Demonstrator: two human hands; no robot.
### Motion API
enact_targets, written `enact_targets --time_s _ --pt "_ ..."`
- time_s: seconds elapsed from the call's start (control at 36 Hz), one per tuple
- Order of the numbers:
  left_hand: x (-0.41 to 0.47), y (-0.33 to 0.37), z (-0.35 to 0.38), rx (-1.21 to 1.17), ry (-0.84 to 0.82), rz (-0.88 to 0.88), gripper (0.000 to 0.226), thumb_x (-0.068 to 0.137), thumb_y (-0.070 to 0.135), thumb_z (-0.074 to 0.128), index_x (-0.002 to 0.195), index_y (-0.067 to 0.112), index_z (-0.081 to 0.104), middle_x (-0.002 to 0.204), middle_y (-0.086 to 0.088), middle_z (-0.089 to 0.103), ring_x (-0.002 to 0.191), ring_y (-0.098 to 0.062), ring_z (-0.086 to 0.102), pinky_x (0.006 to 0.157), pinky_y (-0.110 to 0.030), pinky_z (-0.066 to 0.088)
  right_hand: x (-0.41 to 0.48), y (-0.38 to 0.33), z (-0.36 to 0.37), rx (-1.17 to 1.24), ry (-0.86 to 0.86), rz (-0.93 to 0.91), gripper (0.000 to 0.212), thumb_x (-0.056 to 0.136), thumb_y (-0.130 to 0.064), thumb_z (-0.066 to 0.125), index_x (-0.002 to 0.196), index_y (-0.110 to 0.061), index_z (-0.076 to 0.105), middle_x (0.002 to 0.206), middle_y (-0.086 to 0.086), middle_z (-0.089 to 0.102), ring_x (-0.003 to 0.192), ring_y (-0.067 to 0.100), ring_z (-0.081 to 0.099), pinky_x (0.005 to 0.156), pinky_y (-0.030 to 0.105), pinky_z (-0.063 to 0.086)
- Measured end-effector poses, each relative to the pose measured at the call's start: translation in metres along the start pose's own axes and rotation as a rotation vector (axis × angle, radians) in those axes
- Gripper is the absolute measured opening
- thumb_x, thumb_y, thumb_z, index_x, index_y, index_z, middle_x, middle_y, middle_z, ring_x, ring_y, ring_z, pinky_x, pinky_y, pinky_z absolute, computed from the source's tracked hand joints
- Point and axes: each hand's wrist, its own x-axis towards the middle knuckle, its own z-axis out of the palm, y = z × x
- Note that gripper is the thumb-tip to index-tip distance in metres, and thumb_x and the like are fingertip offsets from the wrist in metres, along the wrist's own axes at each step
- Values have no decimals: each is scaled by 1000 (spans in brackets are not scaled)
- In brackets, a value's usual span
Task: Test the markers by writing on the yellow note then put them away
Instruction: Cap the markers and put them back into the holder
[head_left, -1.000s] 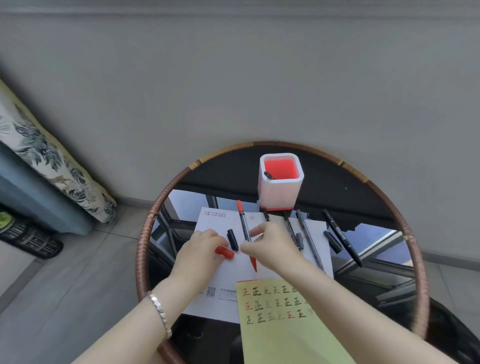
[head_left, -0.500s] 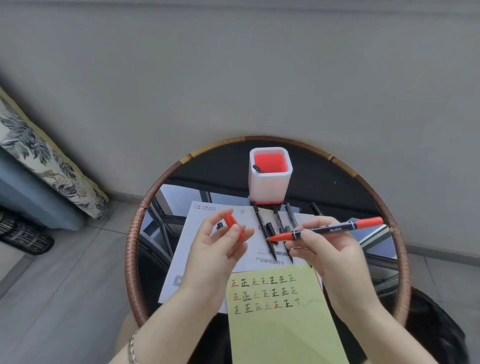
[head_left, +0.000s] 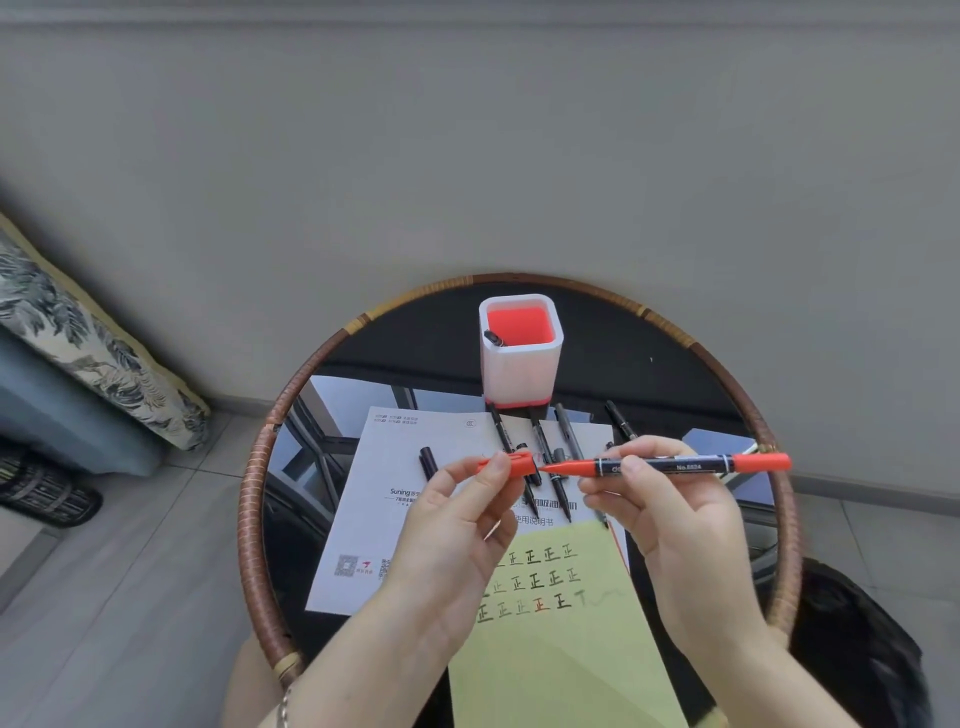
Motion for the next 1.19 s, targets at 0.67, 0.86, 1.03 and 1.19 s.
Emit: enact_targets --time_s 0.67,0.86,1.03,1.19 --pt "-8 -11 -2 1277 -348 774 13 95 33 46 88 27 55 69 14 52 69 -2 48 61 -12 35 6 4 -11 -72 -44 224 26 93 -23 45 71 -8 44 42 -2 38 32 9 33 33 15 27" --pt "-8 -13 3 1069 -386 579 23 89 29 52 71 16 56 50 11 40 47 -4 33 47 -15 28 2 10 -6 -51 -9 76 33 92 -15 46 60 -9 39 34 0 35 26 9 29 31 14 25" --pt "-2 -15 10 731 -338 257 28 84 23 57 58 17 50 42 13 29 38 -4 24 39 -14 22 11 16 -2 -43 -34 -2 36 93 -11 44 58 -9 33 31 -3 33 24 8 28 32 13 26" --pt "3 -2 11 460 -490 -144 28 80 24 60 62 10 46 43 10 22 34 -2 18 32 -11 17 20 15 -3 -48 -122 -113 34 90 -10 47 59 -9 32 30 -3 34 23 7 29 33 13 28"
